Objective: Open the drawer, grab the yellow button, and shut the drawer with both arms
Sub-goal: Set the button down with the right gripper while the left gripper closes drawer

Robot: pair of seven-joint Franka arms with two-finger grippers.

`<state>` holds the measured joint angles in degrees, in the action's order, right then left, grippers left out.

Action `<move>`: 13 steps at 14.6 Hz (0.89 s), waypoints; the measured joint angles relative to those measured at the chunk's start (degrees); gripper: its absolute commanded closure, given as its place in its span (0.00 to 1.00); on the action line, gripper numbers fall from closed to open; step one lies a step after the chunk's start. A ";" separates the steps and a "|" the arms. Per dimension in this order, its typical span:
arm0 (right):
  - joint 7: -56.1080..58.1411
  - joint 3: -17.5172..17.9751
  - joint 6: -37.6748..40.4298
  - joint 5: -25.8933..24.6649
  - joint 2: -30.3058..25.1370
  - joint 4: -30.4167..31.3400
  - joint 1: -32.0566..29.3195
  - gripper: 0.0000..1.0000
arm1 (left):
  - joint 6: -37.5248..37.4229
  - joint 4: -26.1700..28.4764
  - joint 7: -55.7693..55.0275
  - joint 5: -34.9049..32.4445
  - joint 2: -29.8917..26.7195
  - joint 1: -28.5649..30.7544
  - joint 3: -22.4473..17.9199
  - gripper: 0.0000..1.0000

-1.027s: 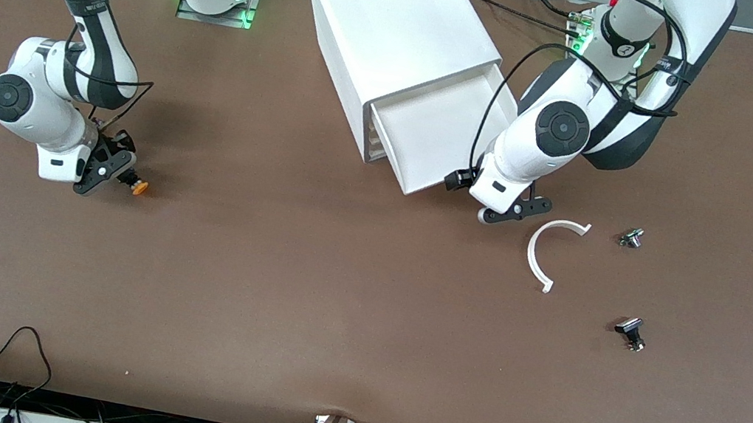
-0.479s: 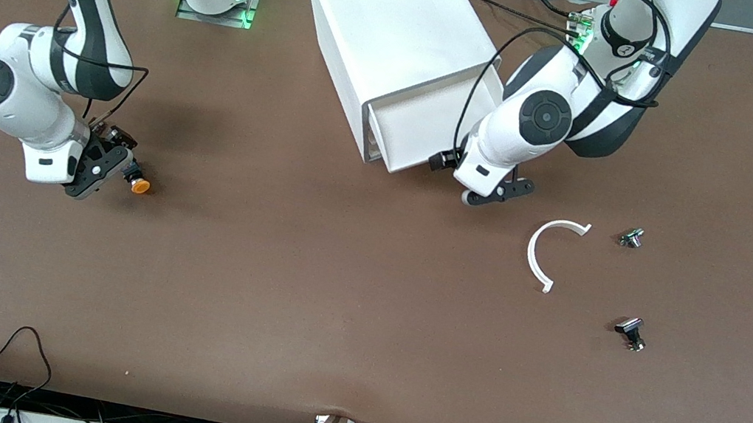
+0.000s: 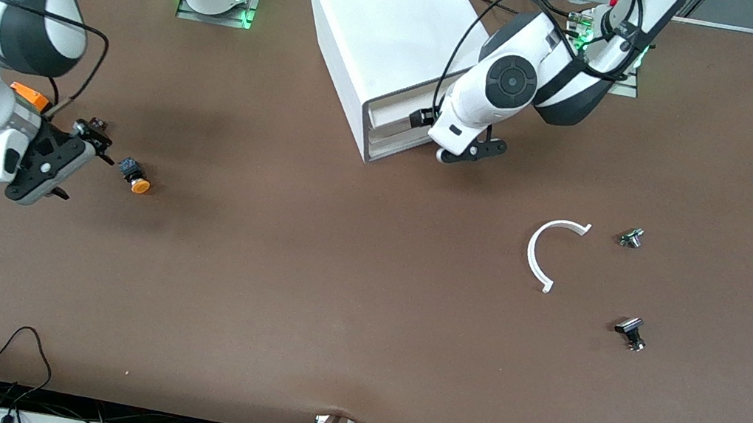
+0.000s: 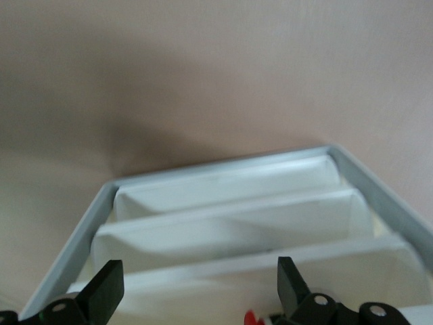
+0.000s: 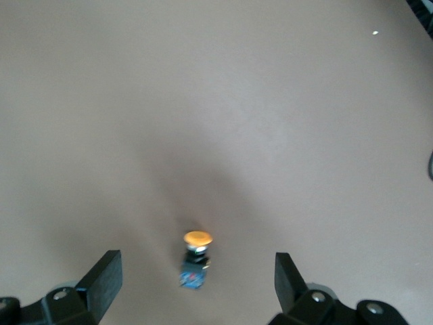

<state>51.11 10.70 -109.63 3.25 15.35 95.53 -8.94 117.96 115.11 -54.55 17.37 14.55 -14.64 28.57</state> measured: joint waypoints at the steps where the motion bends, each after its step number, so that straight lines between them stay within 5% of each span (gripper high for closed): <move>1: -0.42 -0.12 3.67 2.53 0.00 -2.48 -0.07 0.00 | -0.35 0.26 -0.10 0.12 -0.13 0.00 0.63 0.00; 7: -19.55 0.92 10.04 7.63 -0.07 -6.77 0.63 0.00 | -1.04 0.39 -0.25 0.20 -0.65 0.11 1.01 0.00; 10: -31.44 2.07 10.69 -2.82 -0.26 -6.79 4.80 0.00 | -1.39 0.36 0.25 0.27 -1.16 1.84 0.45 0.00; 13: -34.05 -0.43 10.70 -9.70 -0.38 -6.43 5.88 0.00 | -1.41 -0.51 9.22 0.27 -2.01 5.51 -4.55 0.00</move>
<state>17.07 10.26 -98.93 -6.44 14.97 89.10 -3.06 116.55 114.60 -45.33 17.64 12.54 -9.13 24.02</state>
